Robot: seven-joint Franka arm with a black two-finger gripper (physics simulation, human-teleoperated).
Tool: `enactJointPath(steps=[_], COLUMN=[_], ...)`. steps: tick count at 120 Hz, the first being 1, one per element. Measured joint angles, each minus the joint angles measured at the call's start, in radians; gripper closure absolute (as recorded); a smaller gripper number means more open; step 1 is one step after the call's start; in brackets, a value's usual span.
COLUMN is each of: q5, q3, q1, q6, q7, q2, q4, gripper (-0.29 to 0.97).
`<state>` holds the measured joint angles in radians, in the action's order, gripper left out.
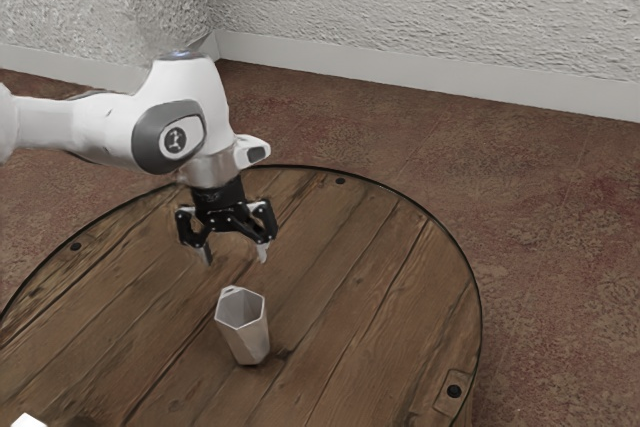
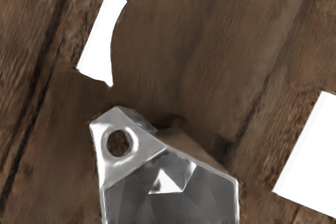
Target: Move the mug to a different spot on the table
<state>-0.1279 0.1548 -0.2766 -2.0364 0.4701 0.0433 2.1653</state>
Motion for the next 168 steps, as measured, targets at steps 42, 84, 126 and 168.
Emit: enactJointPath(steps=[42,84,126,168], q5=[0.001,0.072,0.099,0.08], q3=[0.011,0.011,0.005,-0.002], q1=[-0.094,0.04,0.101,0.062], q6=[-0.181,-0.177,-0.218,-0.25], q7=[0.362,0.477,0.496,0.494], q2=[-0.036,-0.037,-0.142,-0.164], q4=[0.029,0.073,0.073,0.109], gripper=[0.02,0.02,0.03,0.03])
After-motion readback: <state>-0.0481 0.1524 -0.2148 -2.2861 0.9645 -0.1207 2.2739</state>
